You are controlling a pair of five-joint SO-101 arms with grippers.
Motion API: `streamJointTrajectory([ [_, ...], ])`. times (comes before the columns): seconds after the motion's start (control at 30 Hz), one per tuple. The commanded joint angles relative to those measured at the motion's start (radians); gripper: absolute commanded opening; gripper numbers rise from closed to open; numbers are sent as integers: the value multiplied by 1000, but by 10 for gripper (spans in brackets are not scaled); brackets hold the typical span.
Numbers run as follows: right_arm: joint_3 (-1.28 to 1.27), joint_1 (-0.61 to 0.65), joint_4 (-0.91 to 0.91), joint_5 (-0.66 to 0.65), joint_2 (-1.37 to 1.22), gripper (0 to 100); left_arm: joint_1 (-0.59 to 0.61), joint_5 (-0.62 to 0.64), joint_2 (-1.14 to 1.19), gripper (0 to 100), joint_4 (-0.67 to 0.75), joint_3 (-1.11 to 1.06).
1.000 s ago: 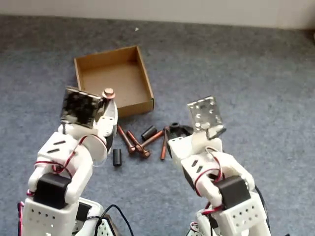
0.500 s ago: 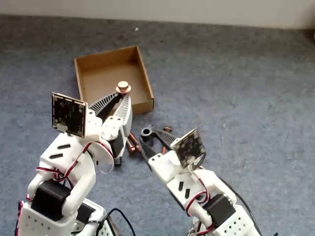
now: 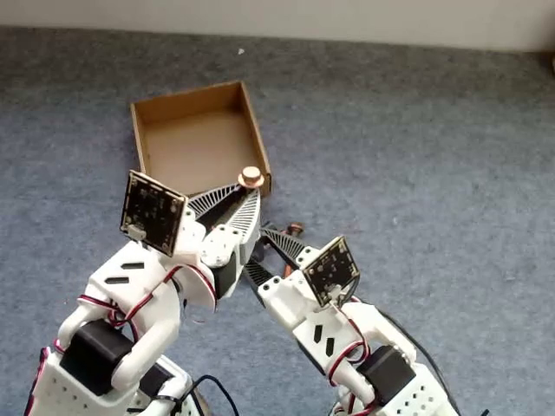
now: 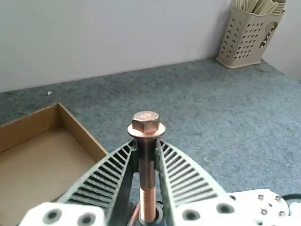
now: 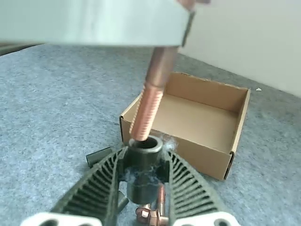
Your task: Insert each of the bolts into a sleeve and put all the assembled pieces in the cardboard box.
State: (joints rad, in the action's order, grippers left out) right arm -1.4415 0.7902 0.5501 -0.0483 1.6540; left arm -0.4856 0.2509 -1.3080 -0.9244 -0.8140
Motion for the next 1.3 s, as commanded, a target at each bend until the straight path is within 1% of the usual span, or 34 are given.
streamJointTrajectory([
  [0.0,12,8,-30,-12,18,5,-19,6,-10,6,-3,53],
  [0.3,54,13,-39,-12,19,5,-19,6,-10,6,5,-54],
  [0.6,62,7,-39,-8,19,5,-18,6,-12,6,0,-64],
  [0.73,62,-47,-71,-8,19,5,-13,6,-12,6,-14,-65],
  [0.87,62,-93,-104,-8,19,5,-13,3,-12,12,-89,-59],
  [0.93,62,-91,-104,-8,19,5,-13,-38,-12,40,-120,-62],
  [1.03,62,-91,-104,-8,19,5,-12,-118,-12,155,-190,-65],
  [1.13,62,-93,-104,-8,19,5,24,-133,-12,246,-267,-59],
  [1.27,54,-94,-96,-8,12,5,143,-227,-12,255,-295,-61],
])
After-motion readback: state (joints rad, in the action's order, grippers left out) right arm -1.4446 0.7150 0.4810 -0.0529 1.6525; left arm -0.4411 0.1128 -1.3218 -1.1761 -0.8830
